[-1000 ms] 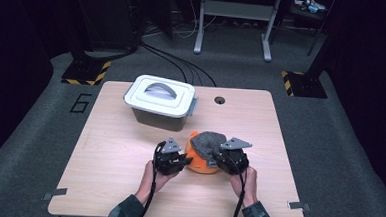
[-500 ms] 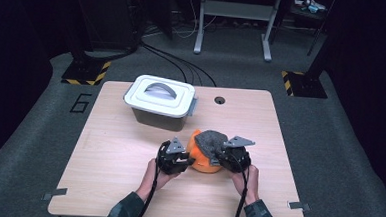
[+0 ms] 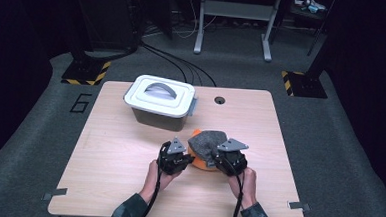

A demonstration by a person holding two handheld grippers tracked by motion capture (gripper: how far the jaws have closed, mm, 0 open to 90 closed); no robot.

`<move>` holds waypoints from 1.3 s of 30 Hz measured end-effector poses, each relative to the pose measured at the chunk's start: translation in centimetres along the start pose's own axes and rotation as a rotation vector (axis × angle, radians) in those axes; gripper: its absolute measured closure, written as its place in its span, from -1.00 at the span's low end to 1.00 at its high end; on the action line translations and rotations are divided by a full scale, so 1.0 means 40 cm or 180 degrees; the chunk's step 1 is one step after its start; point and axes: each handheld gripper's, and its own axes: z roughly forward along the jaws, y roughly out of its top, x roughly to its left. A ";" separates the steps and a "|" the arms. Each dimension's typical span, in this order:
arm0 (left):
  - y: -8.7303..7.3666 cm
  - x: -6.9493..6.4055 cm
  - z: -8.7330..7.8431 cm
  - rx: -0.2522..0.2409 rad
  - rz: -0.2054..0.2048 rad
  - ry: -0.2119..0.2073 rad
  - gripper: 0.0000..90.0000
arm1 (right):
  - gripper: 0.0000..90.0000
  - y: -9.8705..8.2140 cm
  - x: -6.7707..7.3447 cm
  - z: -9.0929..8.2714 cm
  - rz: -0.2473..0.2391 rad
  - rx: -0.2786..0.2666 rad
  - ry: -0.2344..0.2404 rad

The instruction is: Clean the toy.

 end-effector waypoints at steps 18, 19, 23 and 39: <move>0.013 0.004 -0.005 0.0014 0.0233 0.0048 0.03 | 0.62 -0.086 -0.117 0.025 0.0394 0.0220 -0.0079; 0.015 0.003 -0.002 0.0022 0.0259 0.0093 -0.07 | 0.62 -0.085 -0.115 0.026 0.0457 0.0209 -0.0083; 0.023 -0.007 0.020 0.0071 0.0537 0.0098 -0.07 | 0.62 -0.085 -0.119 0.027 0.0431 0.0182 -0.0064; 0.025 -0.022 0.022 -0.0057 0.0565 0.0167 0.74 | 0.60 0.056 -0.047 -0.040 0.0010 -0.0078 -0.0121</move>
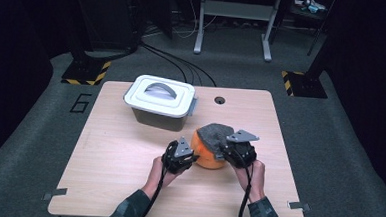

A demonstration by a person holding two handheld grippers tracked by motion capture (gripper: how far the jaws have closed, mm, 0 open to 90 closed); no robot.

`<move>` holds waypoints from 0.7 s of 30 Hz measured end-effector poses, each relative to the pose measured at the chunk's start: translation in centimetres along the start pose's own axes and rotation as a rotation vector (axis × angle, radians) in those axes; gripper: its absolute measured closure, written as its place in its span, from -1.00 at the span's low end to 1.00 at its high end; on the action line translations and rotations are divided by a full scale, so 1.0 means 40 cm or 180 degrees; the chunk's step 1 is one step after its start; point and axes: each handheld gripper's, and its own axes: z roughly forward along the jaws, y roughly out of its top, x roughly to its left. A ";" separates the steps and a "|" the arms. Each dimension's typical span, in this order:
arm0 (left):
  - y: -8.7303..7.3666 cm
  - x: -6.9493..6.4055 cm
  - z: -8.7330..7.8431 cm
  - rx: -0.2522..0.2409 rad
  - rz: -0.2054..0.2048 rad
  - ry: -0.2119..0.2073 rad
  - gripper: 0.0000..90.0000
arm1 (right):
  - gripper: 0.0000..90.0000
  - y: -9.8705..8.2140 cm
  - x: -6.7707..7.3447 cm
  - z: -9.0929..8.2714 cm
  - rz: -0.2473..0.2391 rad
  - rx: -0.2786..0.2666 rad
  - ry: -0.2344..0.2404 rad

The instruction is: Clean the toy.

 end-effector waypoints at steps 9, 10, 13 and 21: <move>-0.009 0.007 0.001 -0.0013 -0.0118 -0.0020 0.78 | 0.62 0.004 0.024 0.051 -0.0108 0.0235 -0.0067; -0.009 0.008 0.001 -0.0010 -0.0109 -0.0025 0.78 | 0.62 -0.007 0.013 0.053 -0.0064 0.0266 -0.0097; -0.011 0.008 0.002 -0.0017 -0.0124 -0.0036 0.78 | 0.62 -0.046 -0.025 0.056 0.0094 0.0345 -0.0174; -0.014 0.012 0.002 -0.0037 -0.0178 -0.0055 0.78 | 0.61 -0.099 -0.075 0.057 0.0320 0.0467 -0.0217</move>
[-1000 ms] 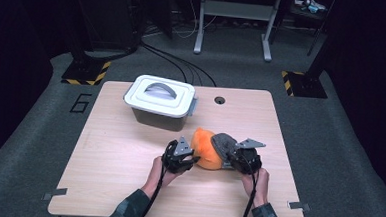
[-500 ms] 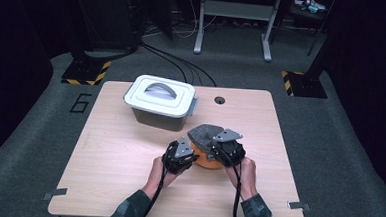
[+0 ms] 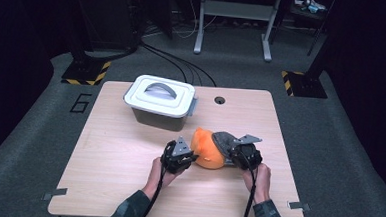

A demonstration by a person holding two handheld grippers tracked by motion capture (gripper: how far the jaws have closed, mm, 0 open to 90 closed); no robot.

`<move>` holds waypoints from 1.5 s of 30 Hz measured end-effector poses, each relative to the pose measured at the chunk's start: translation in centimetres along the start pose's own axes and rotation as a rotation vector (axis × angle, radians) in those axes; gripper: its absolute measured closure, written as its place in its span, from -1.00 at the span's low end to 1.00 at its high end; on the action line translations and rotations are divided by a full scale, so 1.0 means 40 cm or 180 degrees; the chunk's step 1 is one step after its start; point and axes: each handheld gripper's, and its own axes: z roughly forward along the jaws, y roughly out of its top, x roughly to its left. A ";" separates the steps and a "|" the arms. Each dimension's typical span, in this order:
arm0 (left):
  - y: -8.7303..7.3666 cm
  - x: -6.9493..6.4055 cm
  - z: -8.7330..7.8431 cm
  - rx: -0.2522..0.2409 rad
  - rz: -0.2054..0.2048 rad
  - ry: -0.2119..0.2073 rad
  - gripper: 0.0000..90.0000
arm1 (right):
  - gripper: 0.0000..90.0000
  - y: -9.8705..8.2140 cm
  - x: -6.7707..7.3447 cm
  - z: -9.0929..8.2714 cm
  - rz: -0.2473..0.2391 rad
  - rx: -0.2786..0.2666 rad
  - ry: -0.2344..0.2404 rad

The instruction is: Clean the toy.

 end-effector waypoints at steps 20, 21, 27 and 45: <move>-0.005 0.004 -0.012 0.0123 0.0292 0.0177 -0.06 | 0.61 0.055 0.068 -0.001 -0.0223 -0.0232 0.0273; -0.002 0.002 -0.009 0.0144 0.0302 0.0183 -0.16 | 0.61 0.057 0.069 0.000 -0.0207 -0.0211 0.0284; 0.003 -0.004 0.021 0.0258 0.0522 0.0174 0.17 | 0.61 0.059 0.072 0.005 -0.0188 -0.0223 0.0280; -0.007 0.008 0.018 0.0109 0.0146 0.0083 0.70 | 0.62 0.042 0.101 -0.019 -0.0307 -0.0365 0.0274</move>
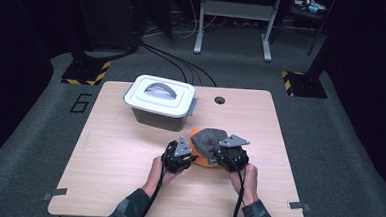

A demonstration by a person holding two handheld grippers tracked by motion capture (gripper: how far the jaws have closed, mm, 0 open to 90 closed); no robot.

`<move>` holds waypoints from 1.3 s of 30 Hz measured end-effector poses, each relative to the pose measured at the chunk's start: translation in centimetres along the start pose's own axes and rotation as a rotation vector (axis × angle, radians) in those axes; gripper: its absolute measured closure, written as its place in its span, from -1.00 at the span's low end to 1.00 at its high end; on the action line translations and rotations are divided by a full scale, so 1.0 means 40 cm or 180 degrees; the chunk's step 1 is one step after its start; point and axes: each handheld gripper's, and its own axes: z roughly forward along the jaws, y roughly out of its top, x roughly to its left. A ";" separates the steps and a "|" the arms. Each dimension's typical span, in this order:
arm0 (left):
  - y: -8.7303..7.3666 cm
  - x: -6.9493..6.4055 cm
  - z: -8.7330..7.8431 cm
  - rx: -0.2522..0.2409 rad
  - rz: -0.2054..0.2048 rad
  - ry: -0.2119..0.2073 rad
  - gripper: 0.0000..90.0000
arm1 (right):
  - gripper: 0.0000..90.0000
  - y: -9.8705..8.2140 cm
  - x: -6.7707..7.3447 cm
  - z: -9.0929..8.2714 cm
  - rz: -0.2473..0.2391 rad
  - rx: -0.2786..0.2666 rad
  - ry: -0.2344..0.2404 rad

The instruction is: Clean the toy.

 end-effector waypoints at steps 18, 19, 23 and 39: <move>-0.007 0.017 -0.009 -0.0121 -0.0292 -0.0129 0.74 | 0.60 -0.079 -0.114 0.003 0.0452 0.0128 -0.0209; -0.007 0.018 -0.012 -0.0141 -0.0357 -0.0168 0.75 | 0.60 -0.077 -0.113 -0.004 0.0457 0.0093 -0.0218; 0.001 0.016 -0.020 -0.0202 -0.0499 -0.0220 0.77 | 0.59 -0.065 -0.105 -0.032 0.0390 -0.0002 -0.0182; 0.015 0.000 -0.037 -0.0161 -0.0562 -0.0241 0.63 | 0.60 -0.004 -0.010 -0.023 0.0117 -0.0018 -0.0065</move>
